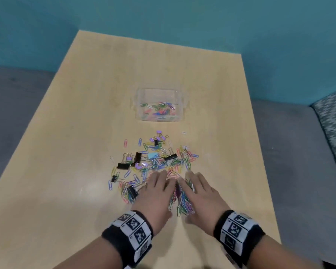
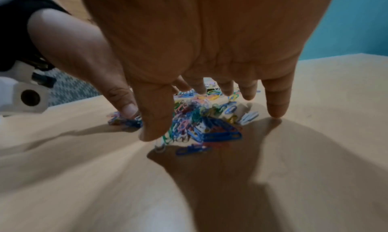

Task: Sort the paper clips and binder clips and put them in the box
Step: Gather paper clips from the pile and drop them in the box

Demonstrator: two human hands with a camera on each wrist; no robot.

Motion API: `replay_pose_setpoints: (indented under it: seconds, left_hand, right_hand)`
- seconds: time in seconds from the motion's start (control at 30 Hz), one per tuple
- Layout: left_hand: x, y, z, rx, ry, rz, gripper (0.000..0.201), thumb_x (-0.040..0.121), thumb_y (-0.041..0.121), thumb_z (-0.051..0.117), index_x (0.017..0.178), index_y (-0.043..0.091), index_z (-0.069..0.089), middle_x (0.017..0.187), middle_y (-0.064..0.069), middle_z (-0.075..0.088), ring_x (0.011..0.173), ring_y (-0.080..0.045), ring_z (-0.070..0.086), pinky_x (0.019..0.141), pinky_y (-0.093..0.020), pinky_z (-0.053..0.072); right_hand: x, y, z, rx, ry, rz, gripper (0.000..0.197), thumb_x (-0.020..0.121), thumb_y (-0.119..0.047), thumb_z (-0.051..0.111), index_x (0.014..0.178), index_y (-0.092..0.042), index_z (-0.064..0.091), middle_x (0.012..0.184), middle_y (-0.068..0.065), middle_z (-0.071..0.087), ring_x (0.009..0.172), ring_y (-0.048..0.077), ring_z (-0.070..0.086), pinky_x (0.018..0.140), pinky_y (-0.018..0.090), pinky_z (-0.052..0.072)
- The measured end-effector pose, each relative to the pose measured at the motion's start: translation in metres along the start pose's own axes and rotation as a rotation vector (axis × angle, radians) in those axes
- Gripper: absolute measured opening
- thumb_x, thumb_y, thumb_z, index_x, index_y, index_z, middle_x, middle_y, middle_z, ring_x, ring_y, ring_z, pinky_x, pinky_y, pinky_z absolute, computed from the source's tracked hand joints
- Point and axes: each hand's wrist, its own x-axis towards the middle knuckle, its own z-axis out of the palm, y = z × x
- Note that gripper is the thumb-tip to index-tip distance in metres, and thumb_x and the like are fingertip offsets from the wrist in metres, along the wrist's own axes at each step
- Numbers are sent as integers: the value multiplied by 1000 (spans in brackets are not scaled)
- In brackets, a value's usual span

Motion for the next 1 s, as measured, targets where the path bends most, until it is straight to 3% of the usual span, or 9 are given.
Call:
replay_pose_setpoints:
  seconds: [0.07, 0.13, 0.23, 0.33, 0.5, 0.57, 0.7, 0.8, 1.0]
  left_hand:
    - [3, 3, 6, 41, 7, -32, 96, 80, 39, 67, 149, 20, 3, 157, -7, 0, 144, -34, 2, 113, -49, 25]
    - [9, 4, 9, 84, 45, -39, 89, 80, 38, 66, 148, 20, 11, 152, -9, 16, 136, -34, 18, 108, -46, 32]
    - [16, 2, 12, 76, 112, -36, 65, 81, 35, 64, 137, 20, 34, 131, -6, 38, 114, -29, 34, 94, -41, 41]
    - [20, 1, 15, 38, 137, -79, 33, 85, 24, 58, 116, 19, 48, 117, -5, 42, 103, -27, 36, 86, -39, 44]
    - [22, 2, 15, -31, 164, -130, 21, 81, 4, 50, 98, 16, 51, 105, -6, 44, 92, -24, 37, 72, -32, 38]
    - [24, -1, 12, -75, 167, -150, 19, 80, 2, 47, 93, 15, 50, 99, -5, 45, 86, -21, 35, 70, -30, 31]
    - [28, -4, 4, -206, 146, -219, 15, 76, 3, 51, 87, 14, 52, 88, -3, 45, 77, -25, 46, 62, -33, 37]
    - [30, -4, -4, -257, 108, -248, 17, 74, 2, 52, 87, 14, 54, 90, -4, 49, 77, -26, 52, 60, -31, 38]
    - [29, -12, -19, -469, 86, -324, 18, 76, 3, 54, 79, 19, 59, 84, 2, 62, 74, -18, 59, 62, -28, 50]
  right_hand:
    - [5, -3, 3, -30, 46, -10, 111, 76, -46, 71, 149, -30, -12, 159, 2, -14, 146, 29, -12, 116, 49, 18]
    - [11, -7, 4, -42, 100, -21, 105, 77, -45, 70, 150, -27, -3, 159, 4, -5, 146, 29, -2, 113, 49, 22]
    - [16, -12, 3, -73, 176, -24, 80, 81, -38, 66, 145, -23, 21, 151, 8, 22, 134, 32, 25, 101, 46, 36]
    - [16, -14, 5, -70, 216, -10, 48, 85, -23, 61, 128, -19, 40, 131, 9, 40, 115, 32, 37, 88, 43, 43]
    - [19, -10, 10, 38, 224, 50, 32, 83, -4, 53, 111, -17, 44, 115, 8, 42, 101, 29, 40, 76, 33, 37]
    - [20, -8, 8, 77, 217, 71, 25, 85, -4, 52, 104, -17, 43, 110, 8, 44, 98, 29, 43, 72, 33, 33]
    - [20, -6, -1, 199, 208, 111, 15, 90, -11, 49, 92, -21, 38, 101, 8, 45, 82, 26, 42, 67, 32, 30]
    - [21, -3, -6, 232, 194, 151, 18, 91, -12, 48, 85, -20, 34, 92, 4, 41, 73, 26, 42, 63, 33, 34]
    - [22, 3, -21, 353, 185, 173, 9, 90, -11, 46, 83, -16, 50, 91, 5, 51, 78, 28, 54, 70, 36, 46]
